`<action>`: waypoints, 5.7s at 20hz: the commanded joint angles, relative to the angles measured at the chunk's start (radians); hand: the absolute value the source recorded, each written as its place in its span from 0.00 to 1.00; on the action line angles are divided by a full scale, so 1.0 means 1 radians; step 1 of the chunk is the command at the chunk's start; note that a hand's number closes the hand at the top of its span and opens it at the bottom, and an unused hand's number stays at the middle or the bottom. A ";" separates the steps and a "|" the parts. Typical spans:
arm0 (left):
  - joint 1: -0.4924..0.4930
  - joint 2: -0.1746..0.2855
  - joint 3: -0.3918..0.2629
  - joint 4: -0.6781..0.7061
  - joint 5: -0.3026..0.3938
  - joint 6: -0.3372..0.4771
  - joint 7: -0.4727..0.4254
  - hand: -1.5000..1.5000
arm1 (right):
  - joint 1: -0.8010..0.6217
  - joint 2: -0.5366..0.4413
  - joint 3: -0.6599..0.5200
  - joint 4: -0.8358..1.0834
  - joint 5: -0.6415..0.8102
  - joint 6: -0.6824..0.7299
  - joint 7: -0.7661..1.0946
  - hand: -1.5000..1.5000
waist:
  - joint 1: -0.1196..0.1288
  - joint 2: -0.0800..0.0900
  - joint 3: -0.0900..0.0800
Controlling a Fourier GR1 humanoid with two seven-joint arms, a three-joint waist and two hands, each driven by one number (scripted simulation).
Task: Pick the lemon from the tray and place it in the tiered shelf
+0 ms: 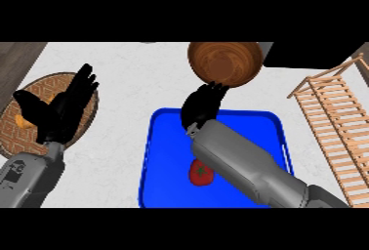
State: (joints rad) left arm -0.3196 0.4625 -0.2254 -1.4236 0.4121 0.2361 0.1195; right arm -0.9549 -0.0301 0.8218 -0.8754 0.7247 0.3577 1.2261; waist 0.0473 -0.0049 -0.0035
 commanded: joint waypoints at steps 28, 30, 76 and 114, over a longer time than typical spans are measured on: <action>0.002 0.004 0.063 -0.008 -0.015 -0.023 0.026 0.50 | 0.105 0.029 0.016 0.072 0.004 -0.033 0.261 0.00 | -0.022 0.002 0.003; 0.012 -0.003 0.057 -0.007 -0.010 -0.043 0.019 0.50 | 0.145 0.029 0.032 0.086 -0.005 -0.076 0.261 1.00 | -0.013 0.006 0.003; 0.110 0.002 0.133 -0.075 -0.044 -0.056 0.038 0.50 | 0.553 0.008 -0.113 -1.460 0.607 -0.133 0.114 1.00 | -0.073 -0.007 0.002; 0.104 -0.075 0.152 -0.055 -0.102 -0.058 0.030 0.50 | 0.694 -0.072 -1.532 -1.480 -0.051 0.164 -0.683 1.00 | -0.086 -0.004 0.005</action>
State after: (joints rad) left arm -0.2068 0.4026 -0.0726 -1.4923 0.3194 0.1727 0.1528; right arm -0.2664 -0.0603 -0.5518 -2.3072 0.9295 0.4657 0.5942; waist -0.0338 -0.0077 0.0027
